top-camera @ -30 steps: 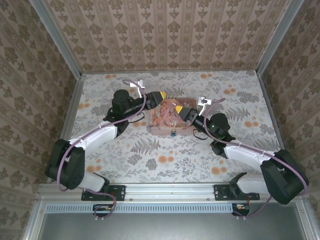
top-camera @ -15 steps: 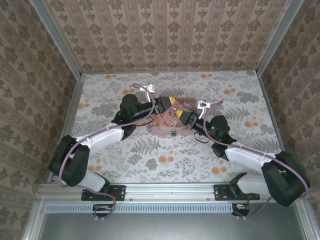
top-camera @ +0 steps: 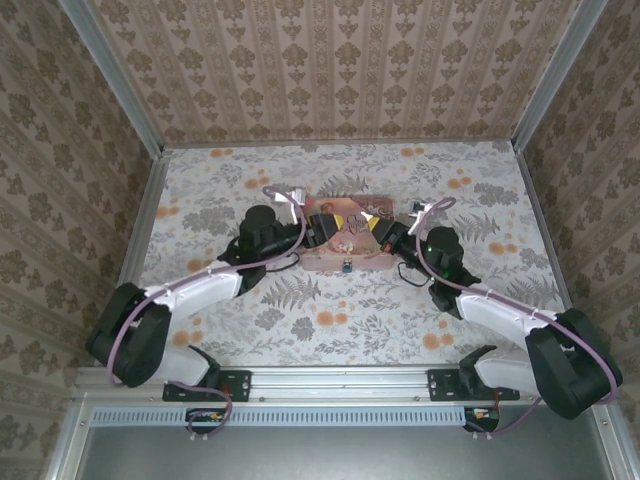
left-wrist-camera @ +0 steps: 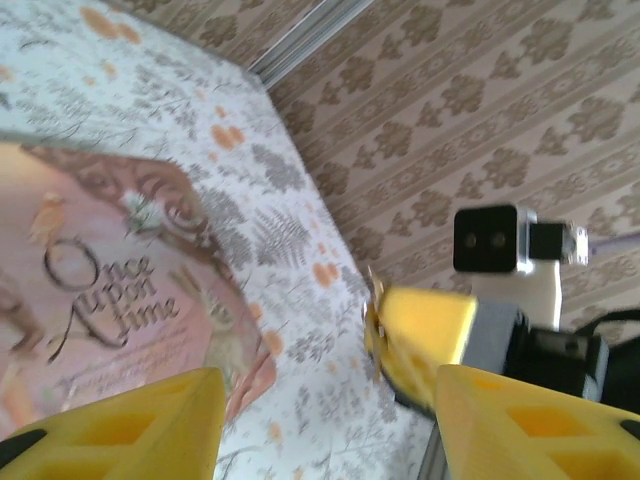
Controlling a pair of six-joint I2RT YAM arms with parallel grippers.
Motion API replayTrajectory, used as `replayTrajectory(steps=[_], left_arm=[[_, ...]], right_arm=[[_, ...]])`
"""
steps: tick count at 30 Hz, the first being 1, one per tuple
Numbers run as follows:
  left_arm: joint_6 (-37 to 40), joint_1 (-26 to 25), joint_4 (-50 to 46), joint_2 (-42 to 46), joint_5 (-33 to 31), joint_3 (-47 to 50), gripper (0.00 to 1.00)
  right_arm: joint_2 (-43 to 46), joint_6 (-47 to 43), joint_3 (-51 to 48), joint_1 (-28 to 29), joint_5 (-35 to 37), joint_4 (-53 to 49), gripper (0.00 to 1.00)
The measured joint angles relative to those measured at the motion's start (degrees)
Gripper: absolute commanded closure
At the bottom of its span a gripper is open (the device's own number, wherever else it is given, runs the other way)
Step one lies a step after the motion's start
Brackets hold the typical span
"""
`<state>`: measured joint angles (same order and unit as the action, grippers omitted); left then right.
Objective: Unlock a padlock with a key
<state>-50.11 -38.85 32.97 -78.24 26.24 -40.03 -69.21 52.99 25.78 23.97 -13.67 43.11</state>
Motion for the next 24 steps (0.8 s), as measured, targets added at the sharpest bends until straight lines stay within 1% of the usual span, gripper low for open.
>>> replayTrajectory(steps=[3, 5, 8, 11, 17, 24], left_arm=[[5.1, -3.0, -6.6, 2.5, -2.5, 0.4, 0.39], [8.5, -6.2, -10.2, 2.9, -4.4, 0.7, 0.39], [12.0, -10.0, -13.1, 1.6, -7.0, 1.9, 0.38], [14.5, -12.5, -14.5, -1.7, -9.6, 2.9, 0.38], [19.2, -15.2, -14.7, -8.8, -14.1, 3.0, 0.38], [23.6, -15.5, -12.2, -15.4, -18.0, 2.4, 0.38]], right_arm=[[-1.4, 1.2, 0.4, -2.1, -0.2, -1.6, 1.0], [-3.8, 1.8, 1.5, -2.9, -0.6, -2.2, 1.0], [-8.3, 3.1, 3.5, -3.3, -1.9, -2.2, 1.0], [-12.9, 4.6, 5.0, -3.4, -3.5, -0.8, 1.0], [-19.3, 7.7, 6.2, -3.9, -5.3, 3.0, 1.0], [-23.2, 10.2, 7.3, -4.6, -6.6, 6.9, 1.0]])
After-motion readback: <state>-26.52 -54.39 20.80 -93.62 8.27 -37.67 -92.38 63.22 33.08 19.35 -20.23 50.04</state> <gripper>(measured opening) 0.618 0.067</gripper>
